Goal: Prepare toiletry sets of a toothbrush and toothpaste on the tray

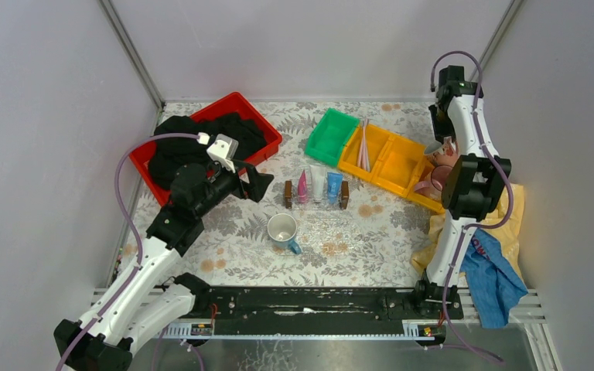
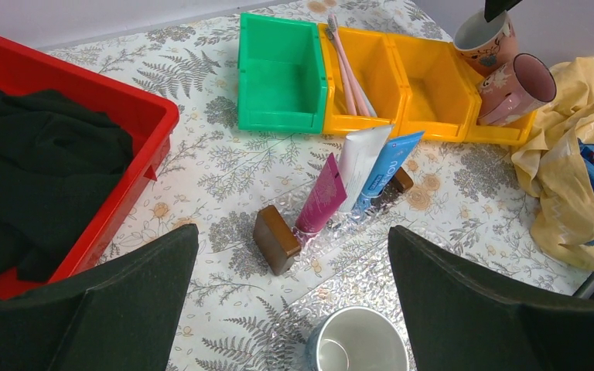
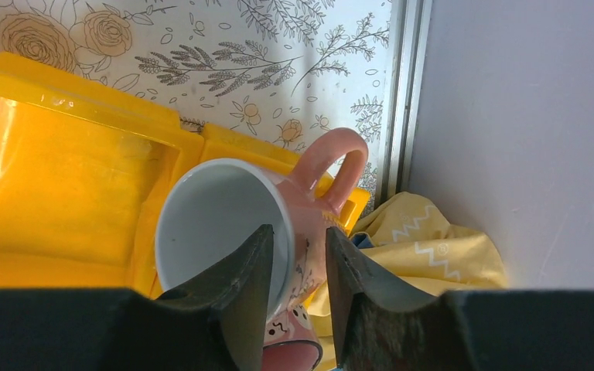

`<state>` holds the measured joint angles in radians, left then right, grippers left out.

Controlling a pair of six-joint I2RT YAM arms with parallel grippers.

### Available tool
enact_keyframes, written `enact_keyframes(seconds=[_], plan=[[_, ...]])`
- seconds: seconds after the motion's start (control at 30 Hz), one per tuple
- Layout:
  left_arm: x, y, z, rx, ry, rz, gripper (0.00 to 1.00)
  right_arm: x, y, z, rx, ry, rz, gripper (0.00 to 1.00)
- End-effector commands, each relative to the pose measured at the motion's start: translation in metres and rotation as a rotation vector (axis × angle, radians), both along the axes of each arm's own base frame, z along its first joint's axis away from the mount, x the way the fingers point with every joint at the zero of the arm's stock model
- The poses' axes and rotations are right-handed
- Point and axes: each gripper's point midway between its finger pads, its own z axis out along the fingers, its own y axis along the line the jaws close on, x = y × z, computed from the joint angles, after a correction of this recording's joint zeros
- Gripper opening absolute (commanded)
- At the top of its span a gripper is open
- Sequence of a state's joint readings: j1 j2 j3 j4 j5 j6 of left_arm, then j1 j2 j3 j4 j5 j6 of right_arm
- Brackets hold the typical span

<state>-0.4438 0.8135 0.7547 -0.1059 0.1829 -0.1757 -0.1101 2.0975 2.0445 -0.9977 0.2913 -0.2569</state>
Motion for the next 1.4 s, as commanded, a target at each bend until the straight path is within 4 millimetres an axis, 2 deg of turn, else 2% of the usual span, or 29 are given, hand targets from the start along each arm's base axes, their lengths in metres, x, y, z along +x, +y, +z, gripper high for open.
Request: enact_keyframes(seconds=[0.0,0.07,0.27,0.43,0.6,0.73,0.83,1.2,1.23,1.37], plan=[[0.004,0.003,0.012,-0.005,-0.067,0.011,1.0,-0.001,0.002,-0.001,-0.058,0.025,0.004,0.38],[0.004,0.003,0.011,-0.004,-0.066,0.011,1.0,0.0,0.003,-0.001,-0.069,0.028,0.004,0.37],[0.004,0.004,0.013,-0.008,-0.074,0.016,1.0,-0.002,-0.001,-0.003,-0.122,0.047,-0.001,0.26],[0.004,0.004,0.013,-0.008,-0.075,0.014,1.0,-0.006,-0.005,0.0,-0.151,0.052,0.002,0.27],[0.004,0.004,0.013,-0.009,-0.076,0.014,1.0,-0.009,-0.004,-0.011,-0.144,0.09,0.009,0.33],[0.004,0.004,0.013,-0.008,-0.075,0.016,1.0,-0.009,-0.003,-0.012,-0.146,0.096,0.007,0.28],[0.004,0.005,0.013,-0.008,-0.077,0.018,1.0,-0.008,-0.004,-0.002,-0.162,0.072,0.007,0.15],[0.006,0.003,0.008,-0.002,-0.063,0.015,1.0,-0.002,-0.004,0.056,-0.197,-0.089,0.033,0.03],[0.007,0.003,0.009,-0.002,-0.064,0.016,1.0,0.0,-0.009,0.075,-0.232,-0.138,0.031,0.0],[0.007,0.004,0.009,-0.002,-0.066,0.017,1.0,0.001,-0.009,0.09,-0.243,-0.192,0.043,0.0]])
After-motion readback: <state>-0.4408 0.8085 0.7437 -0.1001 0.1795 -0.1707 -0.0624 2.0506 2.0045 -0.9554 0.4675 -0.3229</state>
